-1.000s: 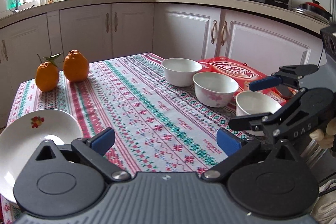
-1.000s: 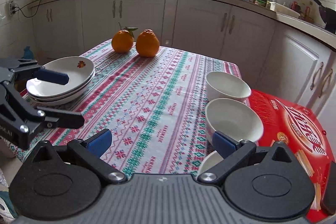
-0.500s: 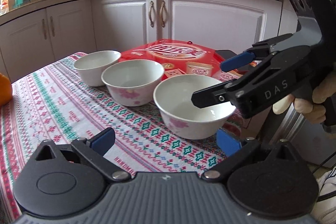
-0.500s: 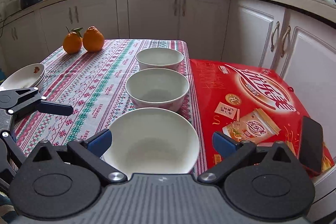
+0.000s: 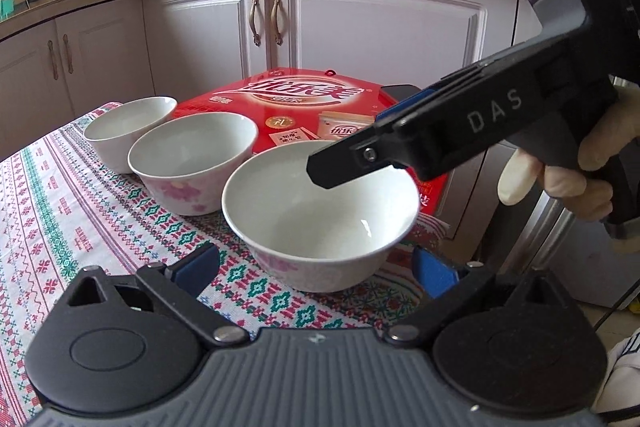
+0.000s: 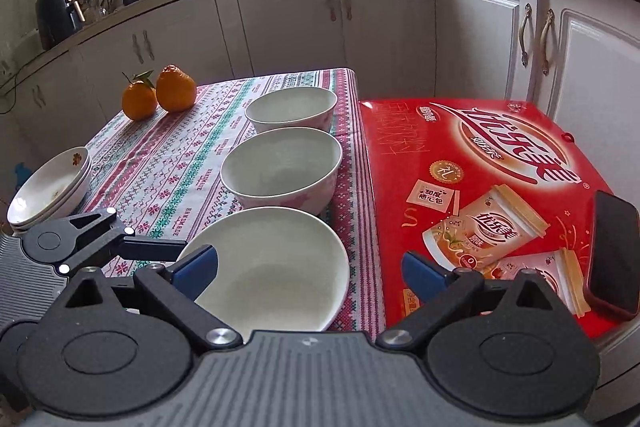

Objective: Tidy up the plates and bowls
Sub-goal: 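Lift the white bowl with the right tool and carry it toward the plate stack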

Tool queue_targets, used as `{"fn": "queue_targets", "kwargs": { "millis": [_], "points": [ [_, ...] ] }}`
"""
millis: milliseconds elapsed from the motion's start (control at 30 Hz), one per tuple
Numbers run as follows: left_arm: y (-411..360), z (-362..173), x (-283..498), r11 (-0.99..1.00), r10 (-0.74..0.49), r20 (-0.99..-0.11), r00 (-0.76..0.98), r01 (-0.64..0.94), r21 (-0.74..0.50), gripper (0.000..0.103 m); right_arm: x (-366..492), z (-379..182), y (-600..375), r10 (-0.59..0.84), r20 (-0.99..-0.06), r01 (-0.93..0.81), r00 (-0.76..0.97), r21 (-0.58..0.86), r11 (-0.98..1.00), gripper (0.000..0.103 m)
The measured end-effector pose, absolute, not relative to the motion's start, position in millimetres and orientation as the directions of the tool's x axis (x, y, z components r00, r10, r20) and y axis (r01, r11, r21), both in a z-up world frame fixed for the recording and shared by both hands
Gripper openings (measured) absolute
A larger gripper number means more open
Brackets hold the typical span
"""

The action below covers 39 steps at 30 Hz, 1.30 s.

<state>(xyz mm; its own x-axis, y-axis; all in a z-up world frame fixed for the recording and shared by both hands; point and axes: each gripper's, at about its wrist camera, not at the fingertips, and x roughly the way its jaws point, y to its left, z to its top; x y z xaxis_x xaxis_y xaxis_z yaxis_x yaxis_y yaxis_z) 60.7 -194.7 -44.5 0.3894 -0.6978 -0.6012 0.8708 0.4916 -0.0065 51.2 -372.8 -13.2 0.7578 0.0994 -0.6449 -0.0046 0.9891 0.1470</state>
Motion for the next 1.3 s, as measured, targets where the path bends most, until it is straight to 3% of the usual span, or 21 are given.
{"fn": "queue_targets", "kwargs": {
  "millis": [167, 400, 1300],
  "points": [
    [-193, -41, 61, 0.49, -0.712, -0.589, 0.384, 0.871, -0.025, 0.096, 58, -22, -370, 0.135, -0.669, -0.031, 0.731, 0.165, 0.986, 0.084],
    [-195, -40, 64, 0.483, -0.722, -0.584, 0.372, 0.875, -0.039, 0.088, 61, -26, -371, 0.177, -0.672, -0.046, 0.719, 0.207, 0.977, 0.074],
    [-148, -23, 62, 0.554, -0.69, -0.583, 0.429, 0.831, -0.044, 0.087, 74, -10, -325, 0.253, -0.673, -0.137, 0.695, 0.221, 0.966, 0.074]
  ]
}}
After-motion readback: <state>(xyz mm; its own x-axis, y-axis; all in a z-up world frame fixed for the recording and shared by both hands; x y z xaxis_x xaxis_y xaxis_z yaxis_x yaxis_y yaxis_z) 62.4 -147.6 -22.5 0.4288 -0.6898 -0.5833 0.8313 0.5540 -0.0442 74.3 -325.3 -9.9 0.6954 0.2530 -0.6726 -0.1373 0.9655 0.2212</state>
